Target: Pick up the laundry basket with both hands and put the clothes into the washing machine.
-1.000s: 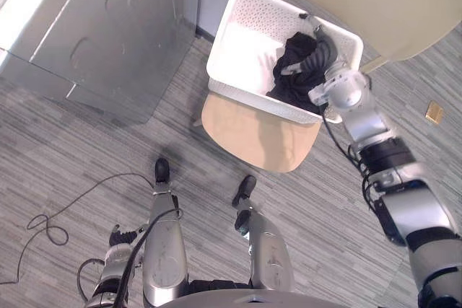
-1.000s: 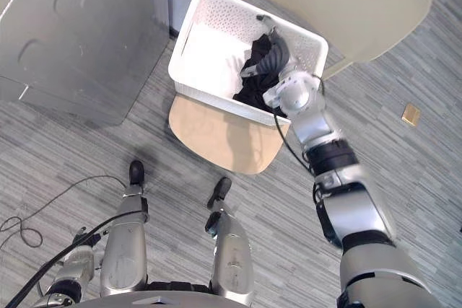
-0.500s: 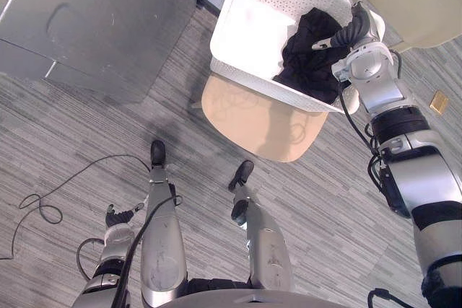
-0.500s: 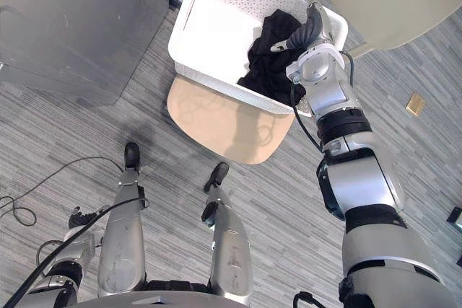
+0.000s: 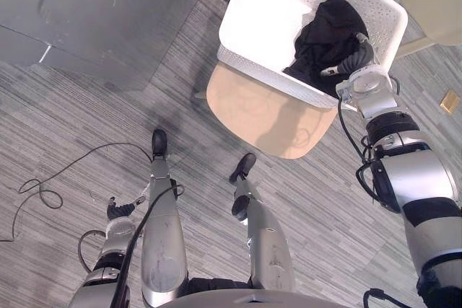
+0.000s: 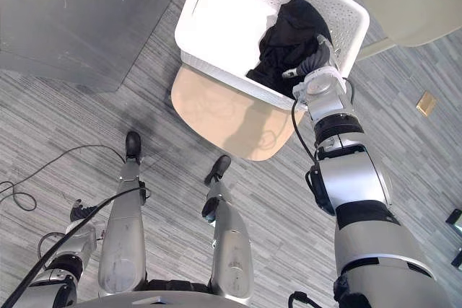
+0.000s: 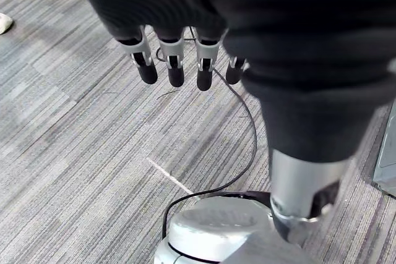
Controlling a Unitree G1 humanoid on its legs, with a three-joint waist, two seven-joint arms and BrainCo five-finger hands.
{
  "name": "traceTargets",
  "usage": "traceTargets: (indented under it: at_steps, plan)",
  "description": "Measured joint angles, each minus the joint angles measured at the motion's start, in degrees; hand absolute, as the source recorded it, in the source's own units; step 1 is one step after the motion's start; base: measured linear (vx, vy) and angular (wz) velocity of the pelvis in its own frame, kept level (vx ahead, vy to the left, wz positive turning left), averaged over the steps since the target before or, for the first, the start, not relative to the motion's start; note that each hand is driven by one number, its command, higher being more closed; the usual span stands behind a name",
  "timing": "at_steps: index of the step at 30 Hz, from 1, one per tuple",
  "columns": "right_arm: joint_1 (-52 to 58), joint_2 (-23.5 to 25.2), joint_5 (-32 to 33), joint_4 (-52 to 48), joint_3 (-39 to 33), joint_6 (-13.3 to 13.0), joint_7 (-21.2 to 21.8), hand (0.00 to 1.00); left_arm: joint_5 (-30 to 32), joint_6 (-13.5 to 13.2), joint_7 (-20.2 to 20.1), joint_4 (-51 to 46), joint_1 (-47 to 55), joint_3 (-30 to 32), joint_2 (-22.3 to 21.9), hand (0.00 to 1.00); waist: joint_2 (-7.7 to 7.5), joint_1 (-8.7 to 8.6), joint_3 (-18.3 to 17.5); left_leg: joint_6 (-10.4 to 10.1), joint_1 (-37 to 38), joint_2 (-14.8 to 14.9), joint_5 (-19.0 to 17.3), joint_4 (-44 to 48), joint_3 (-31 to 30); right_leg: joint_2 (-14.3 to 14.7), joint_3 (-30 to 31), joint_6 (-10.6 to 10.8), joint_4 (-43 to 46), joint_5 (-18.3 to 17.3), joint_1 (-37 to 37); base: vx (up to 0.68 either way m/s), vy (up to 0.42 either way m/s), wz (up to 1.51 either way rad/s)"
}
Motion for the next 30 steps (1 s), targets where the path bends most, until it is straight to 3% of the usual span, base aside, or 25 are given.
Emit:
traceTargets:
  at_steps: [6,11,20,27,28,30]
  plan:
    - [-1.7,-3.7,-2.3,0.2,0.0,-0.5,0.0,0.00,-0.3,-1.0,0.0,-0.6,-2.7,-2.6,-0.9,0.00,2.29,1.43,1.4,-0.1,-0.9,-0.1,2.0,-3.1,0.1,-0.1,-0.1,0.0,0.3,0.0,-2.4,0.00,0.000,0.00]
    - [-3.3,-7.0,-5.8,-2.8,0.1,-0.5,-0.1,0.00,-0.5,-1.5,-0.1,-8.8,-2.9,-2.6,-3.2,0.00,4.57,2.69,2.3,0.1,-3.5,-0.8,4.3,-6.0,1.0,-1.2,0.5,0.0,2.4,0.0,-7.8,0.01,0.009,-0.06]
    - [-3.9,-9.8,-8.5,-10.3,2.8,-0.7,0.1,0.00,-0.5,-3.1,-0.6,-14.0,-4.4,-1.8,-7.6,0.00,4.76,2.43,2.3,0.4,-6.3,-1.1,6.0,-7.9,1.6,-2.1,1.4,0.1,4.4,-0.2,-12.8,0.00,0.010,-0.03]
    - [-3.5,-10.9,-9.0,-10.2,2.6,-1.2,0.3,0.00,-0.5,-3.1,-1.3,-14.0,-4.6,-2.2,-8.1,0.00,5.23,2.48,2.0,0.6,-6.9,-2.0,7.7,-9.9,0.9,-3.6,0.7,0.3,7.8,-1.6,-15.0,0.01,0.013,0.09]
    - [-3.5,-10.9,-9.0,-10.2,2.5,-1.2,0.3,1.00,-0.5,-3.1,-1.3,-14.0,-4.6,-2.2,-8.3,0.00,5.34,2.47,2.0,0.6,-6.9,-2.2,7.9,-10.0,0.9,-3.8,0.7,0.3,8.3,-1.8,-15.2,0.01,0.010,0.07]
    - [-3.0,-10.6,-8.9,-10.2,2.2,-1.2,0.4,1.00,-0.5,-3.1,-1.4,-14.0,-4.6,-2.2,-8.3,0.00,5.42,2.58,1.9,0.6,-6.9,-2.2,7.9,-10.0,1.0,-3.9,0.7,0.4,8.5,-1.8,-15.2,0.00,0.002,0.03]
